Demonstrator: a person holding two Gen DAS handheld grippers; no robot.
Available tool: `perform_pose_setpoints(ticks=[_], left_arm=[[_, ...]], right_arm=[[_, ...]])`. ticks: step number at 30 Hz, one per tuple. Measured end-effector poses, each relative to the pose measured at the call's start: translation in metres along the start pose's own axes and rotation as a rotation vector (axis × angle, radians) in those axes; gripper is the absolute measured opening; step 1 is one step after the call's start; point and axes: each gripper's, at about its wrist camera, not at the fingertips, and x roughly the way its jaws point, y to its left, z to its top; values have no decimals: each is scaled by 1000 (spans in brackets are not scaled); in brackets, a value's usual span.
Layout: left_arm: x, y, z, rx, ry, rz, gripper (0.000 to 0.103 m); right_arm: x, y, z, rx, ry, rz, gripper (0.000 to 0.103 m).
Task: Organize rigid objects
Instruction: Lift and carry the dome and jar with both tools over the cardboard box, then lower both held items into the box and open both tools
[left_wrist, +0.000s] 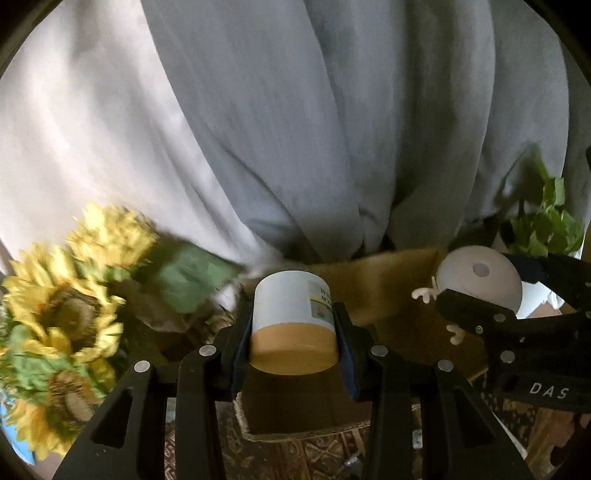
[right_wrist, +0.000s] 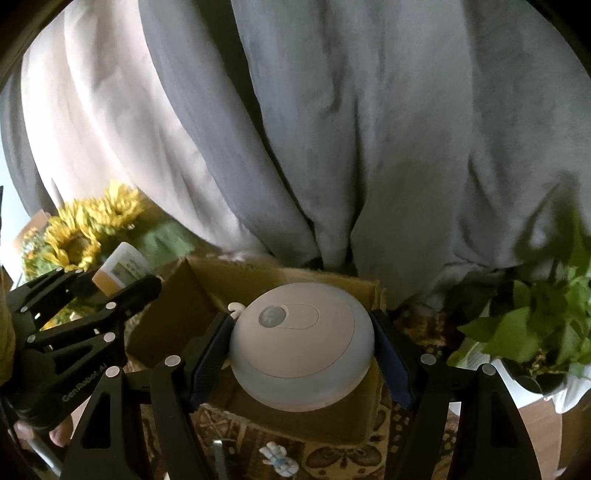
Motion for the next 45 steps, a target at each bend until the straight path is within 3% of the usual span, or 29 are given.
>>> perform_pose_setpoints(ticks=[6,7,10,14,22,32,36,45], left_arm=[[35,-2,-3,2,158,-60,40],[38,-2,-3,0,164,-67,42],[39,-2,-5,3,158,-45,66],[31,1,-5,2,131,-8,66],[-19,8,-12,-9,-11,78,73],[-98,1,-36,-3,-211,170,88],[-123,2,-49,-26,-248,173,96],[-161,-6,-87,-22,-319,233,102]], right_arm=[[27,-3,2,-15,106,11,75],[32,-3,1,-15,129,17,75],[41,-3,-2,-17,174,21,76],[41,-7,-4,3,160,-1,77],[-5,-1,0,-3,-3,-112,78],[-74,12,-14,12,-177,-146,84],[-99,19,-24,8,-230,-149,86],[-138,42,-57,-15,-308,-173,91]])
